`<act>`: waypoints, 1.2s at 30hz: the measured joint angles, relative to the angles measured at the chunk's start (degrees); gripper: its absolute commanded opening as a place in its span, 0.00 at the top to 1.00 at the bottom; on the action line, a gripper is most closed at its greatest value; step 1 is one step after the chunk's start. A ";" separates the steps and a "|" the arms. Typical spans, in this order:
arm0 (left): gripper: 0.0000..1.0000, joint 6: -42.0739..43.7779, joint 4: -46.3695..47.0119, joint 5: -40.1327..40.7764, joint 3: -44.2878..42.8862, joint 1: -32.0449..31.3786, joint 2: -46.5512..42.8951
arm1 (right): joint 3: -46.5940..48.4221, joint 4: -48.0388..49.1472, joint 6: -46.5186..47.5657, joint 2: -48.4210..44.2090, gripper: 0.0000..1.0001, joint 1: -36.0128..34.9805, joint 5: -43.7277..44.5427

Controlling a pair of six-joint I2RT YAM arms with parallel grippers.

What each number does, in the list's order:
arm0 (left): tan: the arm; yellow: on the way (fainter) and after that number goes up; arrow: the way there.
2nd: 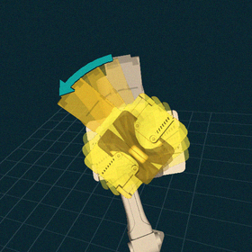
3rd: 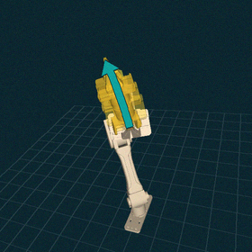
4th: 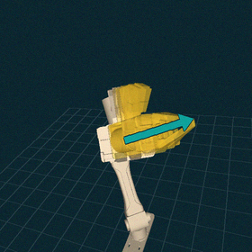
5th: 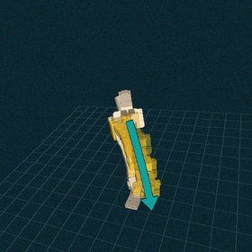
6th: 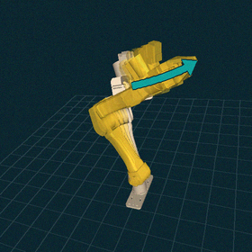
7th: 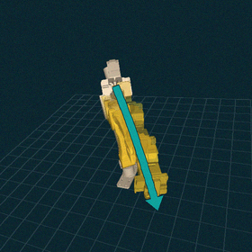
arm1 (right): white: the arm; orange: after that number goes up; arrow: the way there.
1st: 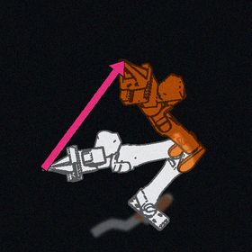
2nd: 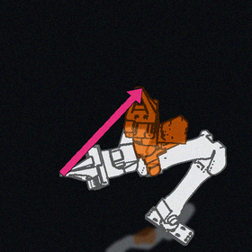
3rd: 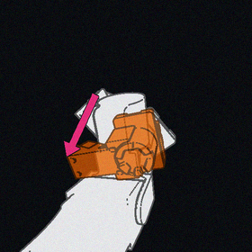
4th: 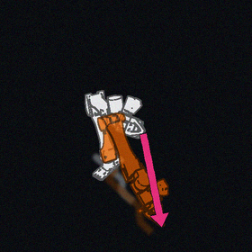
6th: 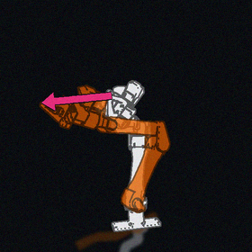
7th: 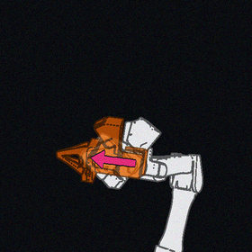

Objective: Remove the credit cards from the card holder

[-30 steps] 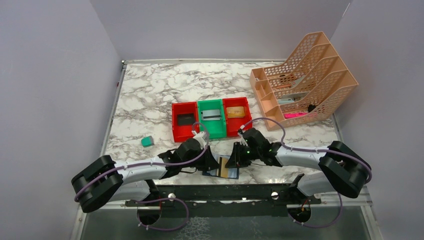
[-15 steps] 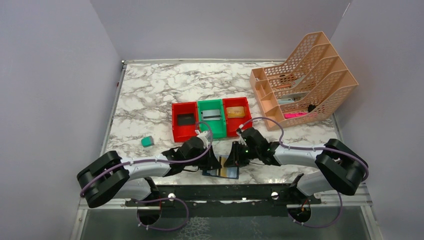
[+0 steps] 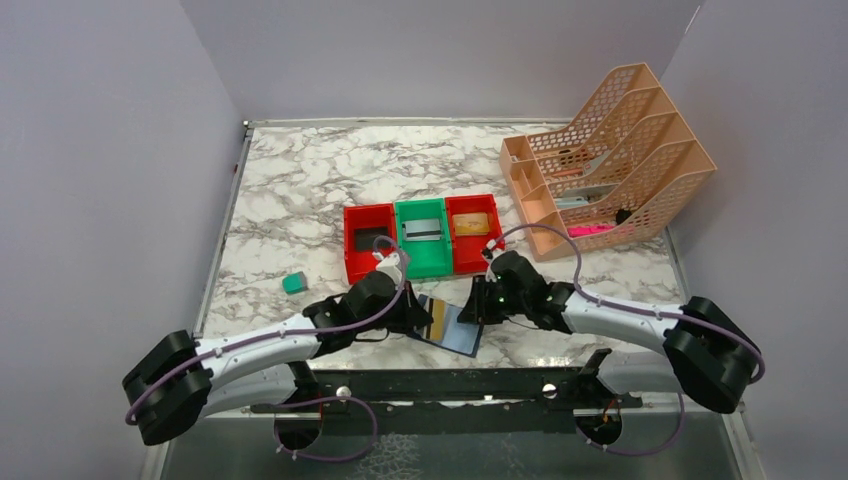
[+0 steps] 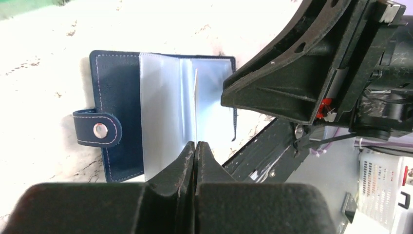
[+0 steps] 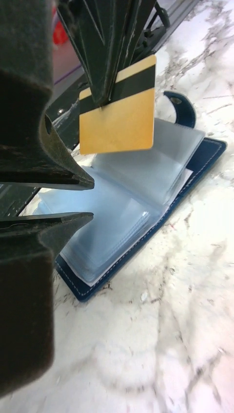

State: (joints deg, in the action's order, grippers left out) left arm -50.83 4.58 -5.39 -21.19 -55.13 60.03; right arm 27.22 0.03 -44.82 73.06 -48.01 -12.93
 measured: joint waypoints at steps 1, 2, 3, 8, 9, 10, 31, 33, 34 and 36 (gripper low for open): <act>1.00 0.13 -0.66 0.74 0.00 0.00 -1.49 | 0.31 -1.11 0.85 -1.18 0.69 0.00 0.96; 1.00 0.17 -1.20 1.36 0.00 0.00 -2.91 | 0.85 -2.16 1.57 -2.25 0.68 0.00 1.95; 1.00 0.33 -1.51 1.84 0.00 0.00 -3.82 | 1.62 -3.30 2.47 -3.50 0.66 0.00 3.13; 1.00 0.76 -3.39 3.30 -0.02 0.00 -7.74 | 3.85 -5.42 4.81 -9.42 0.48 0.00 7.82; 1.00 0.87 -3.69 3.48 0.00 0.00 -8.35 | 4.02 -5.81 4.98 -10.49 0.46 0.00 8.87; 1.00 1.01 -3.87 3.58 0.00 0.00 -8.94 | 4.15 -6.32 4.85 -11.26 0.42 0.00 9.92; 1.00 -2.29 5.11 2.62 2.38 4.96 -14.16 | -4.50 12.46 -1.33 -16.13 0.23 10.08 -6.05; 1.00 -3.58 8.28 0.79 3.91 5.38 -14.38 | -4.79 15.54 -2.45 -13.68 0.25 10.71 -9.22; 1.00 -4.02 9.16 0.02 4.22 5.46 -14.38 | -5.09 17.40 -3.15 -12.50 0.26 10.99 -10.88; 1.00 -4.26 10.45 -1.49 4.26 5.53 -14.38 | -5.90 21.35 -4.70 -10.51 0.28 11.37 -14.40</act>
State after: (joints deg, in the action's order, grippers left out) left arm -55.09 15.03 -6.87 -16.93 -49.60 45.65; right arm 21.32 21.39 -49.52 62.54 -36.64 -27.33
